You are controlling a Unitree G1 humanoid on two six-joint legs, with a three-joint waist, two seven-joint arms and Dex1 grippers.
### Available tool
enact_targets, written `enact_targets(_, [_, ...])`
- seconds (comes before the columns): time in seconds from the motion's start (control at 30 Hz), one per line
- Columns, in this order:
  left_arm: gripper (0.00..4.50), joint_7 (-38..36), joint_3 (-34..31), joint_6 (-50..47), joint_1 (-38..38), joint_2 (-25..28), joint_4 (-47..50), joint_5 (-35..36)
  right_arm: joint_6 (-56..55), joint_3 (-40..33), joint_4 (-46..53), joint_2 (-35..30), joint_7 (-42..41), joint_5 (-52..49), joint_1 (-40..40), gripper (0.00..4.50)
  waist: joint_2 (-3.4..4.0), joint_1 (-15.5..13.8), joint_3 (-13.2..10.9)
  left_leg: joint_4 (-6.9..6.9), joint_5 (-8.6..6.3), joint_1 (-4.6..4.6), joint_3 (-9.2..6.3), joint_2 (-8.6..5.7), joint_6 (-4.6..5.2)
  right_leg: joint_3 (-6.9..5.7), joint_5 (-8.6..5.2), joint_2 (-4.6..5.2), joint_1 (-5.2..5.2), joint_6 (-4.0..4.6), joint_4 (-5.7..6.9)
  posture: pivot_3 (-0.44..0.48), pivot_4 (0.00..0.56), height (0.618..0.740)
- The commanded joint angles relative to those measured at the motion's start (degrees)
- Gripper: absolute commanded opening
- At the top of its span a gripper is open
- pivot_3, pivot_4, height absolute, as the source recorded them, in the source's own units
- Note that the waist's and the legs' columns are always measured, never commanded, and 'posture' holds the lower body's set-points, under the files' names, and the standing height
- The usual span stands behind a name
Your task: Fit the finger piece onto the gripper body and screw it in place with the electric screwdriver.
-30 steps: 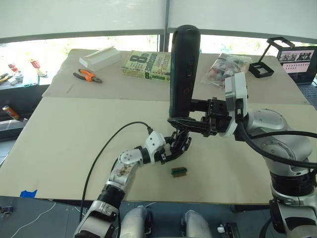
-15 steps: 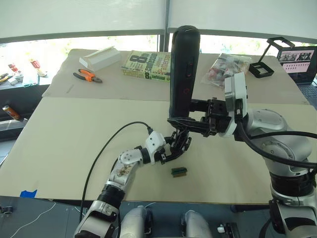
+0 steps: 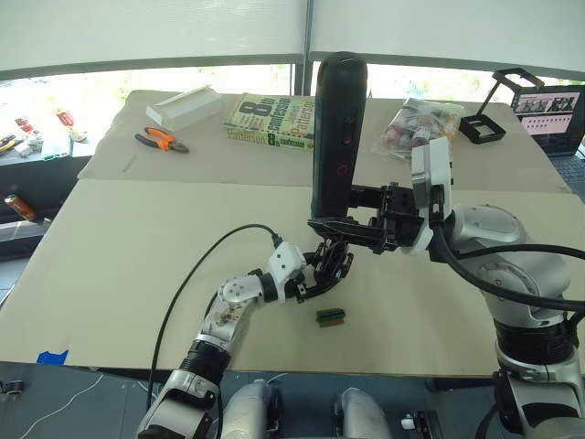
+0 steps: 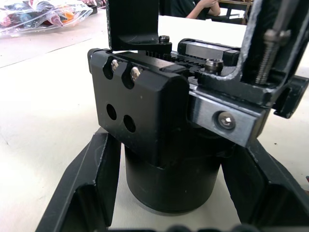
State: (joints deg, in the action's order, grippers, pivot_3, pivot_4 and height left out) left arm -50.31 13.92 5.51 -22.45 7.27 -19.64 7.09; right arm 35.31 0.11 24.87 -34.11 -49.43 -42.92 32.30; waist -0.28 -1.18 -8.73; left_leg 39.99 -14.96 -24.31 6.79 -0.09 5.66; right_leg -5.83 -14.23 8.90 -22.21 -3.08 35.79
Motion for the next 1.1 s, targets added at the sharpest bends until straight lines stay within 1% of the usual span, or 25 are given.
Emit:
enact_targets(0.03, [2.51,-1.1,2.2,-1.3,1.5,-0.1,-0.5,-0.5,-1.3,-1.9,2.5,0.4,0.5,-0.9,0.4,1.92,0.0,0.0,0.0,0.0,0.0,0.0,0.0,0.0,0.0,0.0,0.0,0.0,0.0,0.0,0.0,0.0,0.15,0.74])
enact_targets(0.67, [2.51,-1.0,2.2,-1.3,1.7,-0.2,-0.5,-0.5,-0.2,-1.9,2.9,-0.5,0.2,-1.8,-0.9,1.92,0.0,0.0,0.0,0.0,0.0,0.0,0.0,0.0,0.0,0.0,0.0,0.0,0.0,0.0,0.0,0.0,0.15,0.74])
enact_targets(0.8, [2.51,-1.0,2.2,-1.3,1.6,-0.2,-0.6,-0.6,-1.0,-1.8,1.6,-0.4,0.6,-0.3,-1.5,1.92,0.0,0.0,0.0,-0.01,0.0,0.0,0.0,0.0,0.0,0.0,0.0,0.0,0.0,0.0,-0.01,0.0,0.15,0.74])
enact_targets(1.1, [2.51,-1.0,2.2,-1.3,1.3,-0.3,-0.9,-0.6,0.2,-2.6,-1.0,0.4,2.9,-0.7,-3.5,1.92,0.01,0.0,0.0,0.0,0.0,0.01,0.0,0.0,0.0,0.0,0.0,0.0,0.02,0.0,0.0,0.0,0.15,0.74])
